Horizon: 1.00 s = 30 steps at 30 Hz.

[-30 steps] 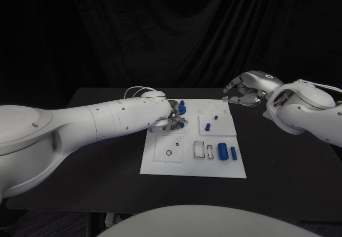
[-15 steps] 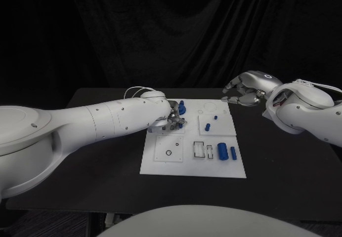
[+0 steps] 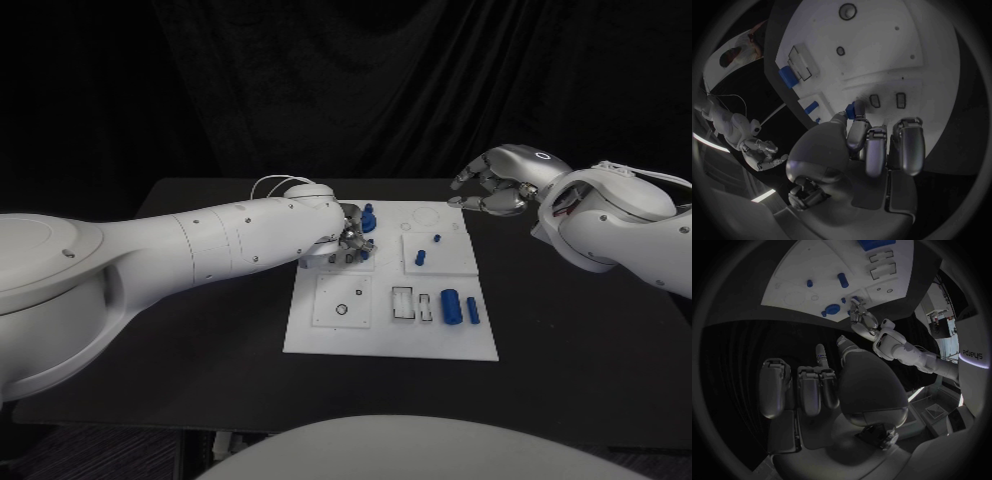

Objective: Assemble the parts on the task board

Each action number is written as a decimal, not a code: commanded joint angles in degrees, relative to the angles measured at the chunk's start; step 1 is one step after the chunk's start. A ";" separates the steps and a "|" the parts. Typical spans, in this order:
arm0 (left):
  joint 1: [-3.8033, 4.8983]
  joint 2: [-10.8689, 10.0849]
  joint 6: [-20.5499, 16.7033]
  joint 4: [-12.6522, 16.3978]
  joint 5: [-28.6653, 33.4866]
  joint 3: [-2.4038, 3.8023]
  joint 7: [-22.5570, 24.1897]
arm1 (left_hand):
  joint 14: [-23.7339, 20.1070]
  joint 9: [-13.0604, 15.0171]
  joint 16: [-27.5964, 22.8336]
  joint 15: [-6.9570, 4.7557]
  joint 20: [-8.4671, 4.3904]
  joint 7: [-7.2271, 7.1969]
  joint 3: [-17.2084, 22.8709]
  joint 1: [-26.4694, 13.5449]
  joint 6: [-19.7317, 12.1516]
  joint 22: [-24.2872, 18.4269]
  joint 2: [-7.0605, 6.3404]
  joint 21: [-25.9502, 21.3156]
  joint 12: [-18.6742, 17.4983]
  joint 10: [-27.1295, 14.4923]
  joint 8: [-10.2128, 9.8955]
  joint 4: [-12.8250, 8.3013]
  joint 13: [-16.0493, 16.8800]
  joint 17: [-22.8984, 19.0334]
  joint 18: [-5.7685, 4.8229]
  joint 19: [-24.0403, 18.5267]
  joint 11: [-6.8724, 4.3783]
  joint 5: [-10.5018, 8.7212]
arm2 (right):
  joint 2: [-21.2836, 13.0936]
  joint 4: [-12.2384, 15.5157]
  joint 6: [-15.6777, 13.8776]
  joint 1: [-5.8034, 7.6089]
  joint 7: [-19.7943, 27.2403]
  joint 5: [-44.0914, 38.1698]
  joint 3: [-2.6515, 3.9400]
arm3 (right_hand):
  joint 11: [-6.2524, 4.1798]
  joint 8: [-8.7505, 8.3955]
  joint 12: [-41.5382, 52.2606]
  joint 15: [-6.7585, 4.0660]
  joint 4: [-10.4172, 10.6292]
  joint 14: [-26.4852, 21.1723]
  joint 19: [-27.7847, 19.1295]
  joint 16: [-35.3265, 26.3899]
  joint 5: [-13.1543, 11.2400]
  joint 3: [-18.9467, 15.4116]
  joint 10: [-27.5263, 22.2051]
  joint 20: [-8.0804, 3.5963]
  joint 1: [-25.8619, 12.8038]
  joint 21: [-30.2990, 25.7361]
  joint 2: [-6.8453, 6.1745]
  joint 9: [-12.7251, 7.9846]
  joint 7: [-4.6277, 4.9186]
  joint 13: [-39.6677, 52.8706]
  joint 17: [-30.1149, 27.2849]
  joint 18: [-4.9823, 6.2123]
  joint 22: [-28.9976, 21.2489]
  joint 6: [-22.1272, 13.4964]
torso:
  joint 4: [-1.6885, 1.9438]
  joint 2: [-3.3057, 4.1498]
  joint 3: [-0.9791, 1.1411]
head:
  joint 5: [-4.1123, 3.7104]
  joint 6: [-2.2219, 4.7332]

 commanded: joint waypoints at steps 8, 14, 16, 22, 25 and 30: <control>-0.25 -0.52 0.45 0.52 -0.22 -0.04 0.59 | 6.05 0.49 0.15 -0.13 0.13 -0.01 3.04 -0.25 0.97 1.47 -1.80 -0.46 12.80 9.93 -1.19 -0.12 24.65 15.08 0.06 -0.28 -2.95 1.51 | -0.06 -0.16 0.43 -0.17 -1.00 -0.06 0.05 | 0.44 0.15 0.15 0.48 -0.51 6.10 1.45 0.17 0.15 -0.03 6.08 0.45 0.21 -0.28 0.14 0.05 0.05 15.08 15.10 0.00 12.12 0.45 | 0.07 0.01 -0.03 | 0.10 0.01; -0.25 -1.03 0.02 0.98 -0.22 -0.04 0.24 | 6.05 0.93 0.15 -0.12 0.14 -0.04 4.92 -0.98 1.50 1.48 -2.93 -0.60 12.80 9.93 -1.67 -0.01 24.65 15.08 0.08 -0.32 -2.96 1.72 | -0.18 -0.19 0.41 -0.18 -1.09 -0.06 0.05 | 0.44 0.11 0.15 0.49 -0.68 6.10 1.39 0.17 0.15 0.01 6.08 0.46 0.41 -0.42 0.12 0.04 0.06 15.08 15.10 0.03 12.07 0.47 | 0.10 -0.02 -0.03 | 0.03 0.01; -0.25 -1.26 -0.07 1.22 -0.22 -0.04 0.05 | 6.05 0.93 0.15 -0.12 0.14 -0.04 4.92 -0.98 1.50 1.48 -2.93 -0.60 12.80 9.93 -1.67 -0.01 24.65 15.08 0.08 -0.32 -2.96 1.72 | -0.22 -0.22 0.40 -0.18 -1.13 -0.06 0.05 | 0.44 0.11 0.15 0.49 -0.68 6.10 1.39 0.17 0.15 0.01 6.08 0.46 0.41 -0.42 0.12 0.04 0.06 15.08 15.10 0.03 12.07 0.47 | 0.07 -0.01 -0.02 | 0.07 0.01; -0.24 -2.00 -0.43 2.06 -0.22 -0.04 -0.53 | 6.03 1.44 0.11 -0.17 0.11 -0.10 7.03 -1.62 2.00 1.42 -3.94 -0.80 12.80 9.93 -2.11 -0.04 24.65 15.01 0.12 -0.38 -3.02 1.77 | -0.28 -0.35 0.42 -0.19 -1.23 -0.06 0.04 | 0.45 0.10 0.15 0.49 -0.73 6.10 1.34 0.17 0.15 0.02 6.08 0.46 0.46 -0.51 0.11 0.04 0.07 15.08 15.10 0.05 12.04 0.48 | 0.04 -0.02 0.00 | 0.18 0.01; -0.24 -2.35 -0.65 2.37 -0.22 -0.04 -0.85 | 6.01 1.76 0.08 -0.20 0.09 -0.15 8.39 -1.94 2.23 1.42 -4.52 -0.91 12.80 9.93 -2.38 -0.13 24.65 14.95 0.13 -0.39 -3.06 1.86 | -0.29 -0.42 0.47 -0.27 -1.27 -0.06 0.04 | 0.45 0.10 0.15 0.49 -0.73 6.10 1.34 0.17 0.15 0.02 6.08 0.46 0.46 -0.51 0.11 0.04 0.07 15.08 15.10 0.05 12.04 0.48 | 0.02 0.01 0.00 | 0.31 0.01; -0.24 -2.83 -0.88 2.67 -0.22 -0.05 -1.16 | 5.96 2.01 -0.02 -0.22 0.07 -0.17 9.39 -2.25 2.40 1.35 -4.94 -1.04 12.80 9.93 -2.57 -0.19 24.65 14.77 0.16 -0.43 -3.08 1.88 | -0.34 -0.48 0.57 -0.38 -1.29 -0.06 0.04 | 0.45 0.09 0.15 0.49 -0.75 6.10 1.28 0.17 0.14 0.02 6.08 0.46 0.48 -0.64 0.11 0.04 0.07 15.08 15.10 0.08 12.00 0.50 | 0.03 0.01 0.00 | 0.47 0.01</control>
